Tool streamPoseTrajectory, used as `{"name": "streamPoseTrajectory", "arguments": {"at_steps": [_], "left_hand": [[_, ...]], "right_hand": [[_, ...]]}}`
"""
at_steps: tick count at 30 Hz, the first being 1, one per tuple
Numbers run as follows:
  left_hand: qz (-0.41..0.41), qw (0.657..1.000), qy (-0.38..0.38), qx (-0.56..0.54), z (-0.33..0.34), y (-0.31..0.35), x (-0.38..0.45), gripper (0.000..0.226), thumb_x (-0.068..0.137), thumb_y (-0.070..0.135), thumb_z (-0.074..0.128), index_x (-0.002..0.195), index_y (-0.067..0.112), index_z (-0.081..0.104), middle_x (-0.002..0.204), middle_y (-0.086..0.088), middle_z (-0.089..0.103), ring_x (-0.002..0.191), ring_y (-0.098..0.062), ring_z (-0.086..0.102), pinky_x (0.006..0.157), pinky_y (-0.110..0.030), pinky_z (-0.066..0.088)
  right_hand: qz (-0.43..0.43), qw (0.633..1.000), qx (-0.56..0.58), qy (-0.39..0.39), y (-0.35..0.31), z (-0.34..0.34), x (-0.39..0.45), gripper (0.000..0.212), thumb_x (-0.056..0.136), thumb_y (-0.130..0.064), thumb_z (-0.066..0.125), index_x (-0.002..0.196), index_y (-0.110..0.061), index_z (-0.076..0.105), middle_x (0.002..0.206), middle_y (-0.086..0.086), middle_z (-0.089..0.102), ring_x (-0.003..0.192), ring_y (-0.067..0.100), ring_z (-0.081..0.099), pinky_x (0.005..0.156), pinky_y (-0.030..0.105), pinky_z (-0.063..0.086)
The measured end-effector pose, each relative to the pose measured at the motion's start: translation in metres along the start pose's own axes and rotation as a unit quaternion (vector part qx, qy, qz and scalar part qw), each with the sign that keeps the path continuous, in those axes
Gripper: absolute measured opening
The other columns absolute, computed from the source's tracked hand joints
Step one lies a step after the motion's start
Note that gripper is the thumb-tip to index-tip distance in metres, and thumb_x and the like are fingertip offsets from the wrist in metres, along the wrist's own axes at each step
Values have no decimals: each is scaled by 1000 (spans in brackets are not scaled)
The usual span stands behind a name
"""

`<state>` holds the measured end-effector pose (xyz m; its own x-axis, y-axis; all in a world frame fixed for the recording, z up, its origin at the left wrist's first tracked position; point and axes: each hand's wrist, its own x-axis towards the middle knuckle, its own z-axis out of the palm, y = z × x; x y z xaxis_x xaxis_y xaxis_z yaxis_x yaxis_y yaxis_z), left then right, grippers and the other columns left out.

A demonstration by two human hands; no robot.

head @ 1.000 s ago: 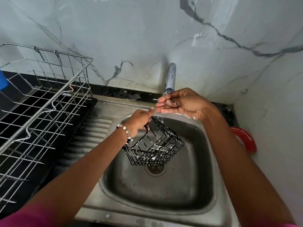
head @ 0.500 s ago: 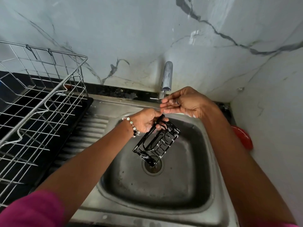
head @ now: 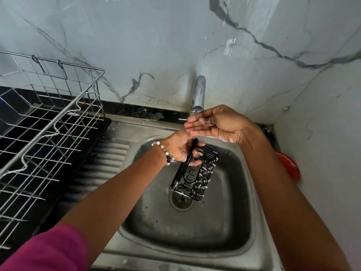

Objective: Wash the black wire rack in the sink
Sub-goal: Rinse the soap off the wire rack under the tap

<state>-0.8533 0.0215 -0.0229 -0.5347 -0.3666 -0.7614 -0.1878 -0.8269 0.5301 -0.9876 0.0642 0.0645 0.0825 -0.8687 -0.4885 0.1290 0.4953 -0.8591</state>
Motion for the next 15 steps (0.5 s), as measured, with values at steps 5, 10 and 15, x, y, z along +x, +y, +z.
{"name": "streamPoseTrajectory", "arguments": {"at_steps": [5,10,15], "left_hand": [[-7,996,30,-82,5,-3,2,39,102,33,41,83,5,60,86,-13,52,59,-16,44,74,-51,50],[-11,985,65,-158,5,-6,1,39,101,37,41,83,6,55,75,-8,48,56,-17,43,68,-42,50],[-20,982,83,-171,1,-12,4,48,98,39,42,78,-3,51,56,-2,40,26,-15,36,42,-17,42]], "right_hand": [[-9,997,11,72,-2,-8,1,23,93,9,40,104,13,60,114,34,61,107,40,63,84,44,55],[7,999,34,-6,3,-3,11,30,94,13,33,111,14,57,113,34,61,107,40,63,86,44,55],[17,998,59,-3,10,6,27,27,95,11,35,104,12,60,108,32,63,105,39,64,84,42,56]]}}
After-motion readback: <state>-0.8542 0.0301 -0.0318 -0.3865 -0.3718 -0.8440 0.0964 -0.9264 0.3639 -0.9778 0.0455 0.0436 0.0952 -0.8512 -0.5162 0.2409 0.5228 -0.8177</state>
